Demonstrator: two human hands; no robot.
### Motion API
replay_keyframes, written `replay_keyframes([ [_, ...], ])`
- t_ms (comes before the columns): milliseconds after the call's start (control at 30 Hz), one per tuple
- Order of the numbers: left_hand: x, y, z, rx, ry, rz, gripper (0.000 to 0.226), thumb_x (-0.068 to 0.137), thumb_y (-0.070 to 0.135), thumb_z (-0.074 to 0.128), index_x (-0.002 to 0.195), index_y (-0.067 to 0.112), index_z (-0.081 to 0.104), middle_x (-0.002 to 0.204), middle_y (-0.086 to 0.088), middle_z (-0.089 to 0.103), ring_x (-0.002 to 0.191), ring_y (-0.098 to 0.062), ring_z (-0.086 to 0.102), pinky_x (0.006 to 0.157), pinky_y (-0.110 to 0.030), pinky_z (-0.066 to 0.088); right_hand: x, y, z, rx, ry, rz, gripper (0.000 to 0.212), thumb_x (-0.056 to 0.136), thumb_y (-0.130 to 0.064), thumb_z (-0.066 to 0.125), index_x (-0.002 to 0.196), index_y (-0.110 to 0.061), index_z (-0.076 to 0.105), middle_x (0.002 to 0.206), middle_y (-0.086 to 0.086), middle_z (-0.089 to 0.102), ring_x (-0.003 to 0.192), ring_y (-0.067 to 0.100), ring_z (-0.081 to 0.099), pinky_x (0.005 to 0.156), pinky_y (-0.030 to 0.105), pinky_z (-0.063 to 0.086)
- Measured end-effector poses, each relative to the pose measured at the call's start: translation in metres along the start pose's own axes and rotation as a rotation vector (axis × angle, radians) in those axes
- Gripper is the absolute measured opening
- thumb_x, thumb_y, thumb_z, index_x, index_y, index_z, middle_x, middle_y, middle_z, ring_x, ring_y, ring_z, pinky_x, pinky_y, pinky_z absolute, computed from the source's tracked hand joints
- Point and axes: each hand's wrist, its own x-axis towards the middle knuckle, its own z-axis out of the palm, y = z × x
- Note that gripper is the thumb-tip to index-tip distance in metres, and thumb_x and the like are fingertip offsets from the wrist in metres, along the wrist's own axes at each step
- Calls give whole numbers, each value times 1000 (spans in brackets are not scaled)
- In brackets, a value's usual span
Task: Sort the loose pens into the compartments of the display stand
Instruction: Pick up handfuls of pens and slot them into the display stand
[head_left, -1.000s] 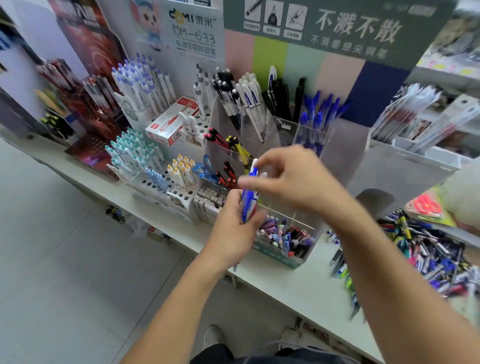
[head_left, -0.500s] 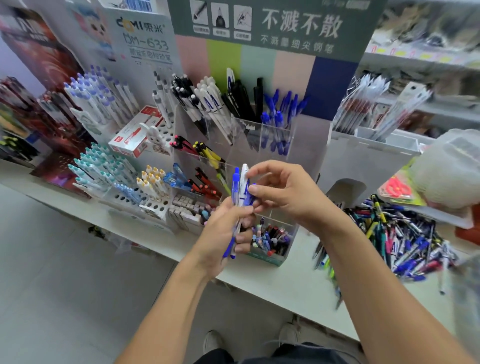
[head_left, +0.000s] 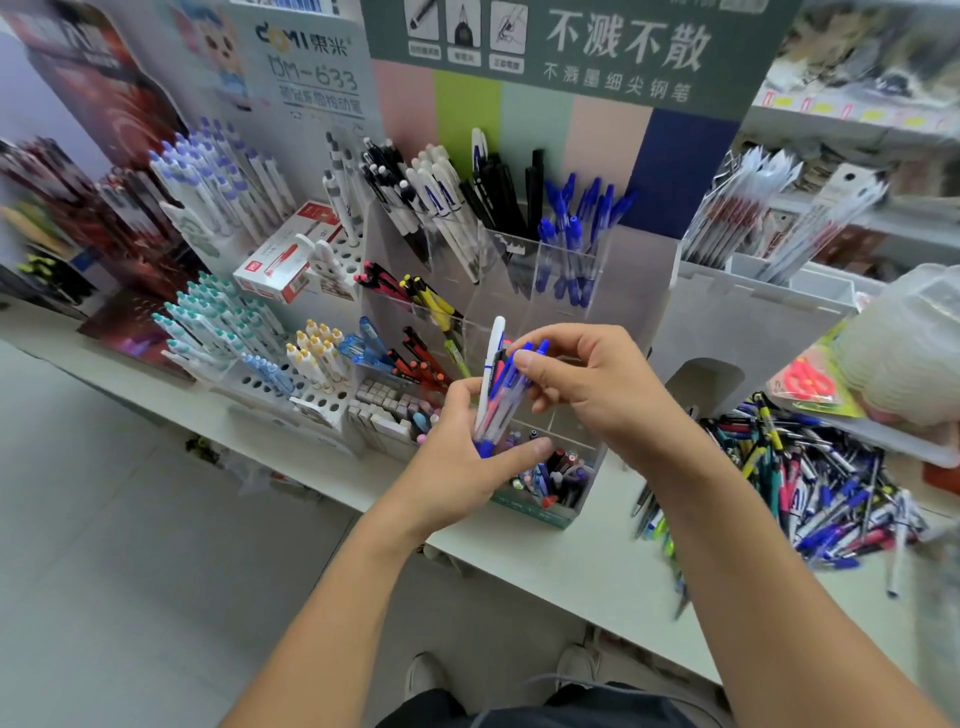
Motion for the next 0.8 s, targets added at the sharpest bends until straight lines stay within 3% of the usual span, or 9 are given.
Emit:
replay_keyframes([
  [67,-1,4,-1,-59,-27,3,66,81,27,83,131,27,40,76,13,63,62,2,59,59,-13,45,0,-5,-4,-55,-35,-25,10,96,-6,65,96,-9,74,72,2,70,60,9,61,62,23,54],
  [167,5,2,-3,-14,2,76,61,84,20,82,129,27,41,98,6,70,84,-9,67,74,-21,50,1,-14,-5,-157,-51,-78,12,96,-6,65,95,-13,74,73,2,69,61,9,61,62,23,54],
  [233,7,5,-4,26,18,106,60,83,17,82,127,27,43,101,10,66,89,-6,65,77,-19,49,2,-20,-4,-193,-43,-101,14,96,-5,64,93,-15,73,72,0,69,59,7,59,60,22,53],
  [400,7,5,-11,35,24,73,62,74,15,89,121,22,49,83,15,59,68,0,58,65,-16,48,-2,-31,-6,-279,34,-191,15,97,-5,62,97,-16,72,72,-6,67,59,5,58,59,21,52],
  [500,3,-3,-14,100,100,43,33,88,18,77,109,18,52,73,0,45,56,-7,43,53,-16,41,0,-49,-28,-264,279,-331,16,96,-3,63,98,-17,71,70,-5,65,55,4,58,56,18,50],
  [567,2,-2,-15,-60,191,-41,12,100,23,61,105,16,53,71,-3,45,51,-10,38,43,-18,36,1,-68,-52,-301,495,-460,13,97,-6,63,103,-15,70,73,-4,65,56,3,60,56,16,50],
  [667,6,13,-17,-477,163,-125,11,107,22,44,107,15,53,66,3,40,44,-7,25,36,-17,22,18,-87,-82,-467,718,-538,14,97,-18,61,107,-14,71,79,-3,66,60,3,64,57,16,51],
  [800,8,32,-15,-695,53,-107,12,106,23,44,111,14,51,67,3,44,46,-7,29,37,-16,24,61,-86,-84,-783,669,-479,20,94,-23,60,103,-14,74,95,4,73,85,23,69,86,39,56],
])
